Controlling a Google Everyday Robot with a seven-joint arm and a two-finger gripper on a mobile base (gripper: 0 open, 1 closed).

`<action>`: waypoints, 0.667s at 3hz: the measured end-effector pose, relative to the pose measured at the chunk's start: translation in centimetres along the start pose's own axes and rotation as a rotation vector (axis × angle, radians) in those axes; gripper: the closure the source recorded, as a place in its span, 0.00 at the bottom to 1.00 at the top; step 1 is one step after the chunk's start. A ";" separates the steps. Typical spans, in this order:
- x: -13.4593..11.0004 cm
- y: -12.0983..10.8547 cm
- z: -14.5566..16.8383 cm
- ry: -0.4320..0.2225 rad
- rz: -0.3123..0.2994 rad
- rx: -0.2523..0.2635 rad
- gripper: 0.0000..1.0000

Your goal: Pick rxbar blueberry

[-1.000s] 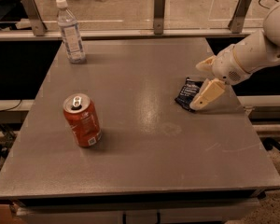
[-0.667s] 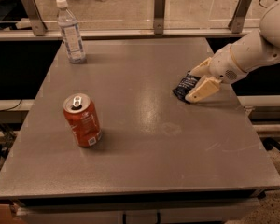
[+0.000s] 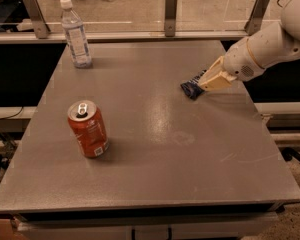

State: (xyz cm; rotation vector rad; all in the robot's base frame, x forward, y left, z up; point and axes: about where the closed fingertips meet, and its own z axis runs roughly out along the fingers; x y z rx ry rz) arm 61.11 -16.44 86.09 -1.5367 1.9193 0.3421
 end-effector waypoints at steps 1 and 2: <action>-0.7 -0.1 -0.7 -0.014 -0.006 0.004 1.00; -1.4 0.0 -1.4 -0.014 -0.020 0.005 0.82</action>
Offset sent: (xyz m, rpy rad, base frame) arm -0.0059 0.0000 0.0341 0.0003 -0.0356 0.0201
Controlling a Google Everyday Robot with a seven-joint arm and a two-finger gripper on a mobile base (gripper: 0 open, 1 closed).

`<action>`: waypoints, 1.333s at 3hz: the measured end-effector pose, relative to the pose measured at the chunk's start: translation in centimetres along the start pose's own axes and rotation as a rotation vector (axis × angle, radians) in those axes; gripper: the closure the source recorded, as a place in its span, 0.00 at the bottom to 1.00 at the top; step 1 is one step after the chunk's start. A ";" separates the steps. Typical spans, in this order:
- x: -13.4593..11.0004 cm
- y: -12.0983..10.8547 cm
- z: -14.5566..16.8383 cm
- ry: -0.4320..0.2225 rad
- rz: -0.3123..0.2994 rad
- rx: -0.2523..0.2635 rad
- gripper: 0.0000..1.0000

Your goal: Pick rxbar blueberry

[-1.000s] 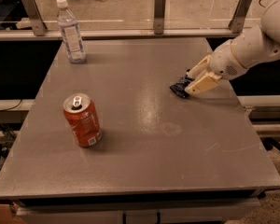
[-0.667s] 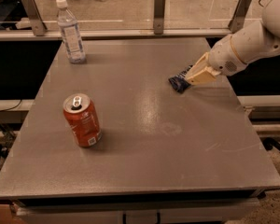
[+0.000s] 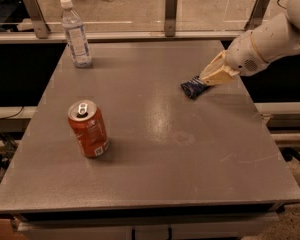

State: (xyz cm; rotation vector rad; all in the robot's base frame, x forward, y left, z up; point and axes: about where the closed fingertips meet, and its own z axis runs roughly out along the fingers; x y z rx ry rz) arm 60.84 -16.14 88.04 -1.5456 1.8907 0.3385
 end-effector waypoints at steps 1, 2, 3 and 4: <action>-0.1 0.1 0.2 0.000 -0.001 -0.004 0.59; -0.1 1.8 -0.5 -0.002 -0.035 -0.024 0.36; -0.3 2.1 -0.6 -0.038 -0.049 -0.021 0.13; -0.4 1.5 0.2 -0.102 -0.057 -0.029 0.00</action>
Offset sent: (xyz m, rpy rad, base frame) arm -0.0466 -0.0011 0.0075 -0.0208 -0.0131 0.0908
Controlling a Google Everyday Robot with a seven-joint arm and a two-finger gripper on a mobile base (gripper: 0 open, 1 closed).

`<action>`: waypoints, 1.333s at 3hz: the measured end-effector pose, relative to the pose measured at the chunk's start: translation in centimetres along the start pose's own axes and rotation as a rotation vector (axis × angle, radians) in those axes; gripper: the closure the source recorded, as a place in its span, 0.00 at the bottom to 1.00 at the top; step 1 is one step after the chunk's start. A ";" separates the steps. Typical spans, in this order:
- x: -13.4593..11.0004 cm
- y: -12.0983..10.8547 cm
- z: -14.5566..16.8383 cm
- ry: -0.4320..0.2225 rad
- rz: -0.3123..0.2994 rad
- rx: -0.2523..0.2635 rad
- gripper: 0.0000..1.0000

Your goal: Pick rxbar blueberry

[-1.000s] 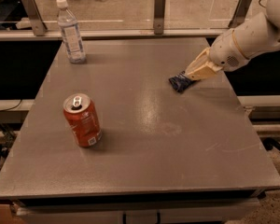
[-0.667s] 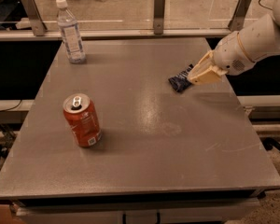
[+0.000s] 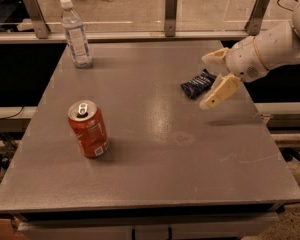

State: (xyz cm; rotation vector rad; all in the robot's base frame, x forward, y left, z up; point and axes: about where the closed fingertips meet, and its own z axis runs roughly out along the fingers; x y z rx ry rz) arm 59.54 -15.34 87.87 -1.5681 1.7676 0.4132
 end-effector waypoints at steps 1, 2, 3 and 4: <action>1.0 -1.4 1.4 -0.059 0.025 0.010 0.00; 2.0 -3.6 2.8 -0.104 0.052 0.036 0.00; 3.2 -5.2 3.7 -0.117 0.073 0.065 0.20; 4.0 -6.0 4.2 -0.120 0.089 0.084 0.41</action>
Offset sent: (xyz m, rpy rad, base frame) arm 0.0719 -0.0140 -0.0355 0.1749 -0.0332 -0.0788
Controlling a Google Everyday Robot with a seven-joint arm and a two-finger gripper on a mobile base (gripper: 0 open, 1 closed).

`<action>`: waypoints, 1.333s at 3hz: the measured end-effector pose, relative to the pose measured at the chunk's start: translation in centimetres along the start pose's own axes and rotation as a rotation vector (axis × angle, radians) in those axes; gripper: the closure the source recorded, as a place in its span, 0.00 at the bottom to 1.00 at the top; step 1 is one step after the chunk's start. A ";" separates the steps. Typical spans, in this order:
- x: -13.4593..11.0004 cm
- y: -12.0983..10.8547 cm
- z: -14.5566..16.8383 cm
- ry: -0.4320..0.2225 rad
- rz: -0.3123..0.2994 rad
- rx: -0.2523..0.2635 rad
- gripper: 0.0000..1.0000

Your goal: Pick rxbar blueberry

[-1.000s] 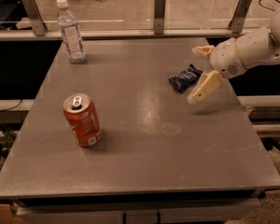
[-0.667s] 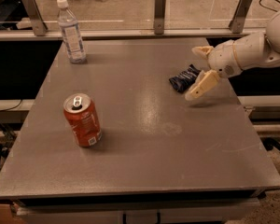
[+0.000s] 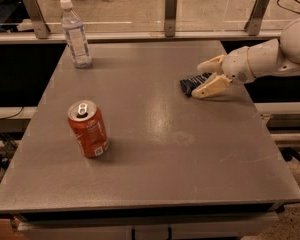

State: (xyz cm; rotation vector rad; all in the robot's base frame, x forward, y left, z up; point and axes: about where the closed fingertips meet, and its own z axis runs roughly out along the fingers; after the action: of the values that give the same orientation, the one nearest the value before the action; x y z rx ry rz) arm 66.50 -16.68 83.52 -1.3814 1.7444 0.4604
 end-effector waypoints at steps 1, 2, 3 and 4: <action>0.5 -0.3 0.2 0.000 0.017 0.012 0.64; 0.4 -0.3 0.1 0.000 0.017 0.012 0.90; 0.3 -0.3 0.1 0.000 0.017 0.012 1.00; 0.3 -0.3 0.1 -0.001 0.017 0.012 1.00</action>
Offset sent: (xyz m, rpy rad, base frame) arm 0.0033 -0.0131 0.0075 0.0099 -0.0116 -0.0570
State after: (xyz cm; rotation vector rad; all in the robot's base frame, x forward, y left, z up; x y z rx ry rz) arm 66.82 -16.91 83.30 -1.3586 1.7568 0.4586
